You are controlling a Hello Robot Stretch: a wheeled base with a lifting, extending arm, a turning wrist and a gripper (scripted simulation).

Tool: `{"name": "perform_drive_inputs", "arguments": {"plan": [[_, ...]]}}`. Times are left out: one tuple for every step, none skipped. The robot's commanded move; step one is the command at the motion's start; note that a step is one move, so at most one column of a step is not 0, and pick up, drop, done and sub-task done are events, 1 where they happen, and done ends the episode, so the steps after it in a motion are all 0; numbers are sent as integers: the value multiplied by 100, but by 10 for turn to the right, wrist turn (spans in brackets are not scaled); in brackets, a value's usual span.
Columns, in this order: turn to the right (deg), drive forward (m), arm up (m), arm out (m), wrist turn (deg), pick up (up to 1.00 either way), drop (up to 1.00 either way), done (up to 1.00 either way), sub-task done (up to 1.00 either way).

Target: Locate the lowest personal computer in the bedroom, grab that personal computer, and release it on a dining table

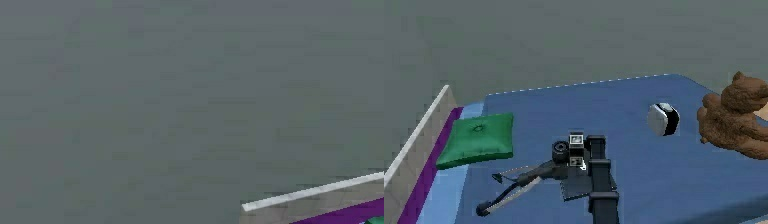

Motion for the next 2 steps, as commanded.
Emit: {"name": "perform_drive_inputs", "arguments": {"plan": [[0, 0, 0, 0, 450, 0, 0, 0, 0], [0, 0, 0, 0, 360, 0, 0, 0, 0]]}}
